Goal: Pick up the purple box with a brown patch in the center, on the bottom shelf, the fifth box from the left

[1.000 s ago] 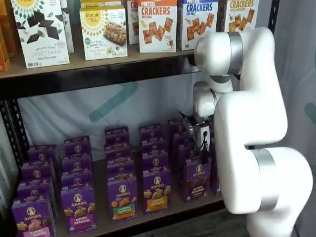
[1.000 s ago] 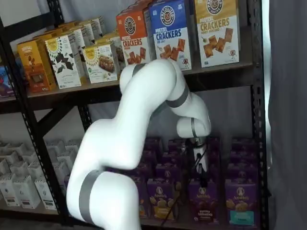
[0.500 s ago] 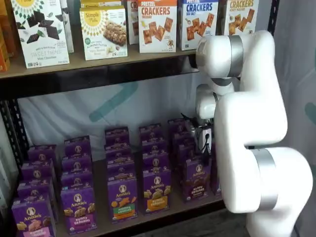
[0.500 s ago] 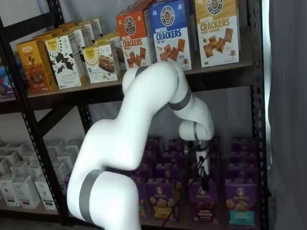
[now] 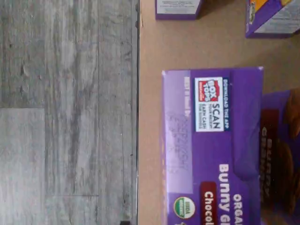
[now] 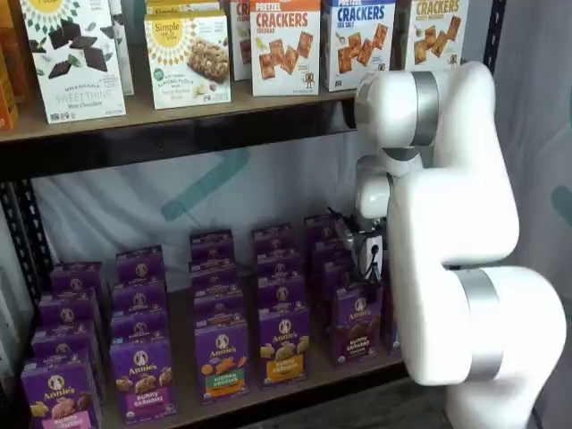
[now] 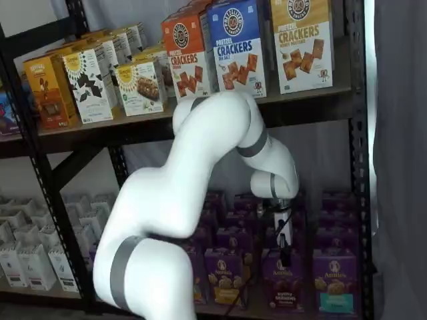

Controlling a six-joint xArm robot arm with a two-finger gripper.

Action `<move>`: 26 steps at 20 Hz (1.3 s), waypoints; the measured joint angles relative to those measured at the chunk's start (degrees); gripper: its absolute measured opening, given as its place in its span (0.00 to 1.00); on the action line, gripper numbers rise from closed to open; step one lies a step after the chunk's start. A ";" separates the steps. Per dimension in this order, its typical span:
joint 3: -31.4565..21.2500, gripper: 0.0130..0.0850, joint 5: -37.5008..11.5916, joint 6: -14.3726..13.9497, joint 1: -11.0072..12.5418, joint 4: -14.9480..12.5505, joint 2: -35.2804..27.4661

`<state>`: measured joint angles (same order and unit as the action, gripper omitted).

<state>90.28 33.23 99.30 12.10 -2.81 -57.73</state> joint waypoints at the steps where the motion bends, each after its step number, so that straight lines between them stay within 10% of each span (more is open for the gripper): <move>1: 0.23 1.00 0.07 -0.14 -0.04 -0.13 -0.19; 17: 2.15 1.00 -0.45 -2.08 0.03 -2.49 -2.87; 26: 3.25 0.72 -0.75 -0.96 0.22 -1.39 -3.70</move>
<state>93.53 32.48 98.34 12.32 -4.20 -61.43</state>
